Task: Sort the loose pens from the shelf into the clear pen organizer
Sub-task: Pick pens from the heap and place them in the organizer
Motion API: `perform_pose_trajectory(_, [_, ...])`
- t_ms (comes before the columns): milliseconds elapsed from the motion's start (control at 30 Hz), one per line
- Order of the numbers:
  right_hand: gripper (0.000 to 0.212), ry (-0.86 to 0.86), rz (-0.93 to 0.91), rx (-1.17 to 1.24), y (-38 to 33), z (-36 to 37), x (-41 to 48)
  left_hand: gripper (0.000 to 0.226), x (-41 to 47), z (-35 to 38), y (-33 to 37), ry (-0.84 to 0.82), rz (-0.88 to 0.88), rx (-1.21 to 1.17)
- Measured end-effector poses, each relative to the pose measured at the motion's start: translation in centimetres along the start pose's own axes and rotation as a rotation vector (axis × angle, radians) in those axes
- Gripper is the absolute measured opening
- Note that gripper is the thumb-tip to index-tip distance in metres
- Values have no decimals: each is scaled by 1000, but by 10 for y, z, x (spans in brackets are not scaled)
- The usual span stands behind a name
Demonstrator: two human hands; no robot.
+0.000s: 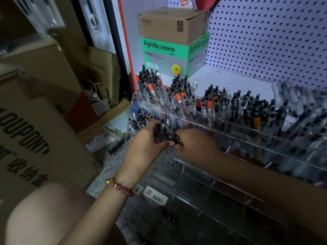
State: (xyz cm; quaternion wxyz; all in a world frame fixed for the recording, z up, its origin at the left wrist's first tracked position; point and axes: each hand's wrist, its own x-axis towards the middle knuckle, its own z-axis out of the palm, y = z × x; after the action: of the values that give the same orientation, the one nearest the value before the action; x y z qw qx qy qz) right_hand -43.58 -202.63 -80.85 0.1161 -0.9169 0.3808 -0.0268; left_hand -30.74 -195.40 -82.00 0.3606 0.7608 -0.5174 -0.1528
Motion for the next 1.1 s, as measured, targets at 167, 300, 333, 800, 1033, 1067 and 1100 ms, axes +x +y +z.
perform_pose_trajectory(167, [15, 97, 16, 42, 1, 4, -1, 51, 0, 4, 1, 80, 21, -31])
perform_pose_trajectory(300, [32, 148, 19, 93, -1, 5, -6, 37, -1, 4, 0, 190, 17, 10])
perform_pose_trajectory(333, [38, 159, -5, 75, -2, 6, -8, 35, -1, 5, 0, 203, 14, 32])
perform_pose_trajectory(800, [29, 109, -51, 80, 9, 9, -20, 38, -3, 8, 0, 173, 15, 115])
perform_pose_trajectory(1033, [33, 81, -61, 28, 6, 7, -19, 39, -4, 6, 1, 170, 12, 127])
perform_pose_trajectory(1067, [30, 77, -63, 35, 5, 5, -19, 39, -4, 6, 1, 169, 13, 131])
perform_pose_trajectory(1100, [29, 70, -69, 47, 5, 4, -20, 39, -4, 5, 1, 165, 15, 134])
